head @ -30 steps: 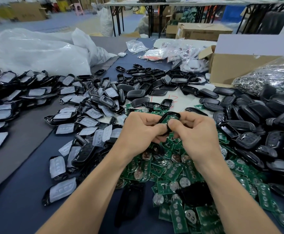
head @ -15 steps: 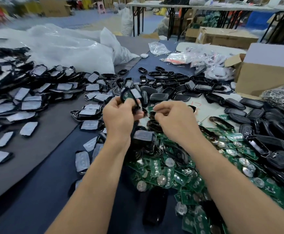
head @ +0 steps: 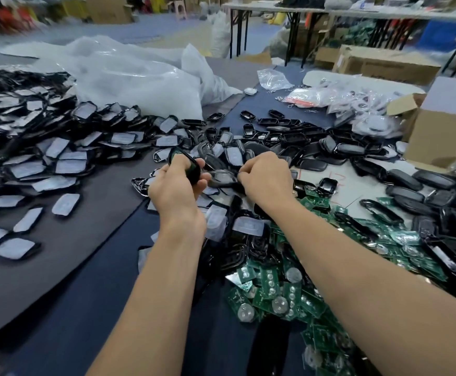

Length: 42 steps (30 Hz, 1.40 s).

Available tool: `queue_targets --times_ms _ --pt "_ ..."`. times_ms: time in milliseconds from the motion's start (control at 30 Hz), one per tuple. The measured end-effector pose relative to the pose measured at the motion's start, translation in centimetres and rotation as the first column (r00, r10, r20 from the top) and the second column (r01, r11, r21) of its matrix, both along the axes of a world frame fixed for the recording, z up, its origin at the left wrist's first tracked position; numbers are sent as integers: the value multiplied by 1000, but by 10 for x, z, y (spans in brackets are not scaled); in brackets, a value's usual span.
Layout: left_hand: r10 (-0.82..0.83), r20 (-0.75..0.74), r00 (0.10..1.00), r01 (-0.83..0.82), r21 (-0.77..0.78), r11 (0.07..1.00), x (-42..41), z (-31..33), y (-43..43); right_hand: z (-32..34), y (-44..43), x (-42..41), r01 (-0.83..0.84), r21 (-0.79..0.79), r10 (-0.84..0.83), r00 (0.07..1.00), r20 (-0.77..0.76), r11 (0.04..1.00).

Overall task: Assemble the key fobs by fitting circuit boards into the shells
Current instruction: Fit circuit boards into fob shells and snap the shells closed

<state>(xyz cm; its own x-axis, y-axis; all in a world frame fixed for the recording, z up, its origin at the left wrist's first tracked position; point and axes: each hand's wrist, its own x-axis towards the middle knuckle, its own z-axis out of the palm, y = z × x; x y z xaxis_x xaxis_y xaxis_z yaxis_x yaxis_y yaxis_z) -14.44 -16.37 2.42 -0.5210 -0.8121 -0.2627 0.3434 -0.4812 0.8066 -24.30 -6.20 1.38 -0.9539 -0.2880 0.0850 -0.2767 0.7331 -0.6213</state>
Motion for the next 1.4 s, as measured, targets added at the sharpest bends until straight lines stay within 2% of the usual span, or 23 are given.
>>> queue_targets --times_ms 133,300,400,500,600,700,767,867,933,1067,1133,1233,1300,1400 --pt "-13 7 1000 14 -12 1000 0 0 3 1 9 5 -106 28 108 992 -65 994" --pt "-8 25 1000 9 -36 999 1 2 4 12 17 6 -250 101 249 968 25 963" --pt "-5 32 999 7 -40 999 1 2 4 15 17 4 -238 44 233 967 105 970" --pt "-3 33 999 4 -45 999 1 3 5 16 15 7 -239 30 234 965 116 971" --pt "-1 37 999 3 -51 999 1 3 4 13 12 15 -239 111 235 971 47 965" --pt "-4 38 999 5 -46 999 1 3 4 7 10 22 -160 45 163 983 -82 986" --pt "-3 37 999 5 -48 999 0 3 3 3 10 26 -174 17 175 981 -87 985" --pt "-6 40 999 8 -55 998 0 4 4 -1 12 31 -208 100 215 975 -62 973" --pt "-13 40 999 15 -55 998 1 4 5 -2 15 32 -195 26 196 978 -68 980" --pt "-51 58 997 56 -93 994 1 5 8 9 33 38 -99 -276 97 995 -19 956" --pt "-102 89 991 114 -151 982 2 5 14 17 51 44 -42 -441 90 992 89 897" --pt "-207 142 968 239 -260 936 1 4 31 23 90 61 13 -623 188 949 255 782" --pt "-281 178 943 326 -324 888 0 2 48 20 119 73 65 -693 243 910 337 718" --pt "-398 236 886 463 -409 787 1 -2 74 9 152 88 142 -707 215 895 391 692"
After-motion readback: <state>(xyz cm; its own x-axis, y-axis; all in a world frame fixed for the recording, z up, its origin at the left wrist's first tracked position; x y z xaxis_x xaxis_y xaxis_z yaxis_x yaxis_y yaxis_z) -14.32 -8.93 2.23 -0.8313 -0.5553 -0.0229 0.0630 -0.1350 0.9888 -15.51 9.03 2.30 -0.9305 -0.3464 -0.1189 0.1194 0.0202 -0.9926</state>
